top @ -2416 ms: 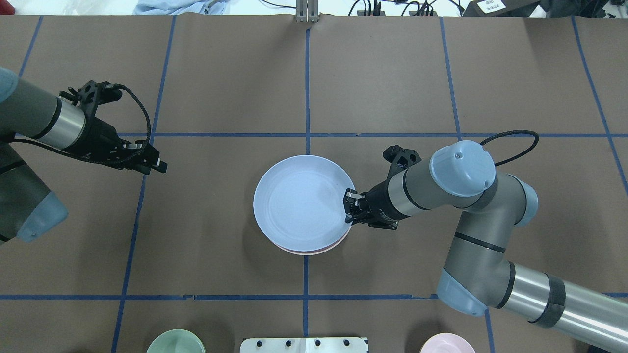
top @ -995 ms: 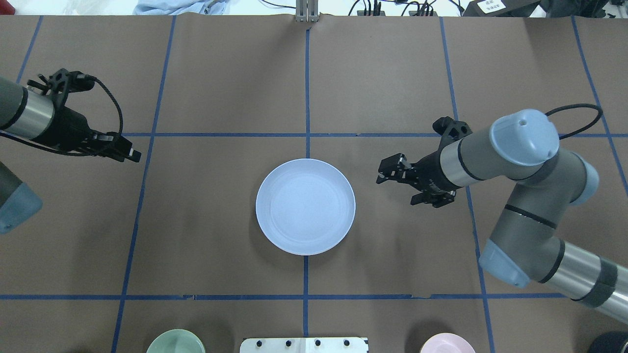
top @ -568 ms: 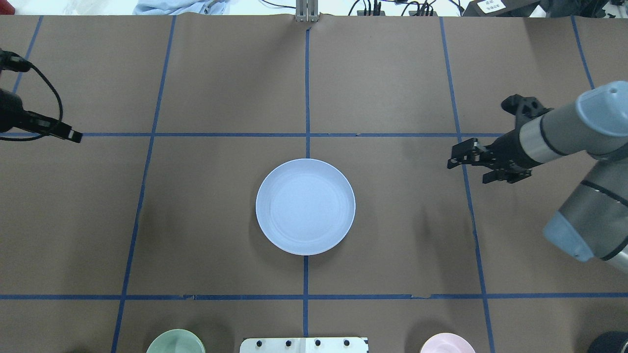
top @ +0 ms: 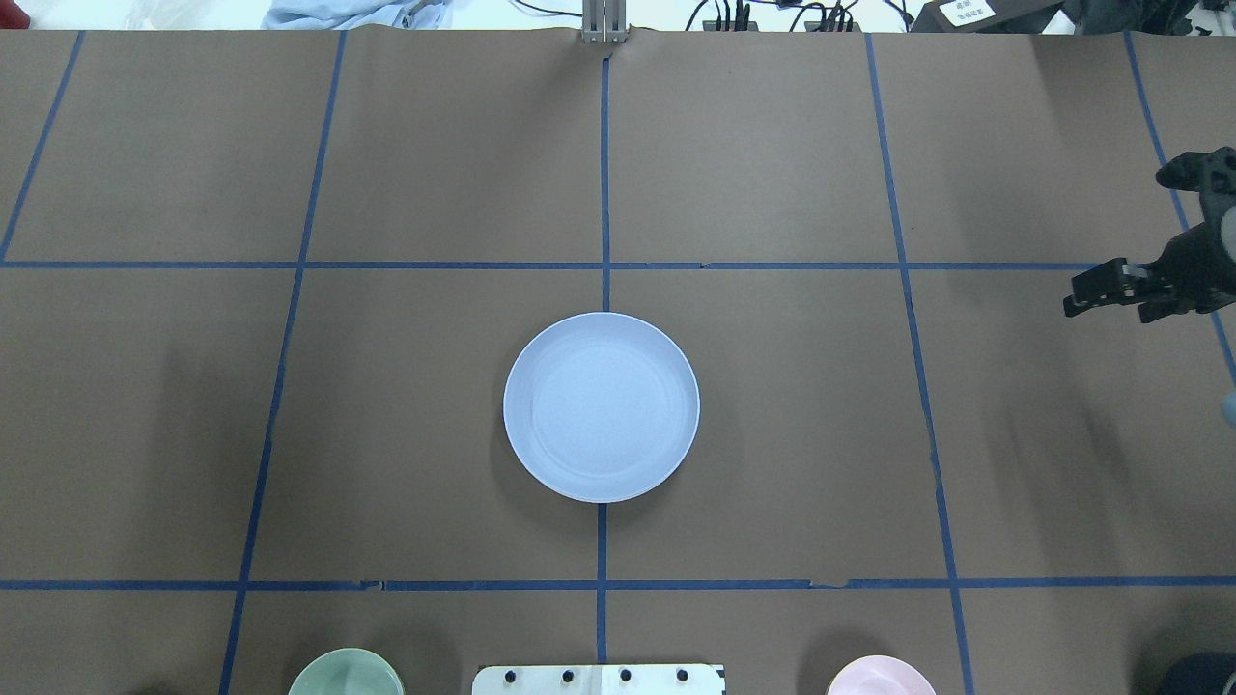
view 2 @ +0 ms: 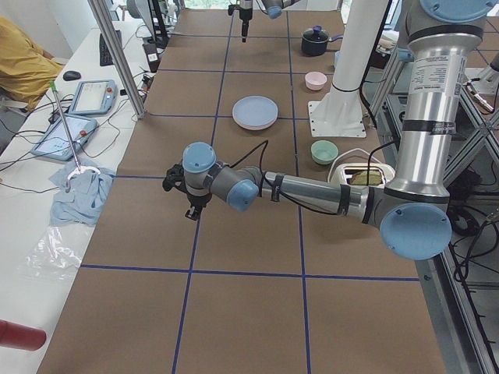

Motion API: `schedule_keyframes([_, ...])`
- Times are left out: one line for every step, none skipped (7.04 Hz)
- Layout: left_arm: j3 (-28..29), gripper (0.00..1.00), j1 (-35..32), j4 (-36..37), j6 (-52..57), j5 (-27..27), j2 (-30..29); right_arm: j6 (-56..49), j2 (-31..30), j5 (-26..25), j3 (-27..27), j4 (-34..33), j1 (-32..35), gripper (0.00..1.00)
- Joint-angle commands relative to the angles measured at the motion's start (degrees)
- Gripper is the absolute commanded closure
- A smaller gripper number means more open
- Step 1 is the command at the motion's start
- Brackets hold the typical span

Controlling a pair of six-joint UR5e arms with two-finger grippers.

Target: Stack three plates with pink and blue

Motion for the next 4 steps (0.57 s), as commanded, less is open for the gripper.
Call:
schedule_keyframes([3.4, 0.46, -4.1, 0.6, 4.4, -0.1, -0.2, -19.4, -0.2, 3.1, -3.7, -9.2, 10.2, 0.00])
schedule_keyframes([5.2, 0.46, -5.5, 0.6, 8.1, -0.1, -0.2, -25.2, 0.1, 4.1, -6.7, -10.0, 13.2, 0.00])
schedule_keyframes([5.8, 0.46, -5.8, 0.7, 8.9, -0.2, -0.2, -26.4, 0.1, 4.2, -8.2, -10.0, 14.3, 0.00])
schedule_keyframes([6.2, 0.45, -6.1, 0.8, 8.9, -0.2, -0.2, -26.6, -0.1, 4.2, -8.7, -10.0, 15.5, 0.00])
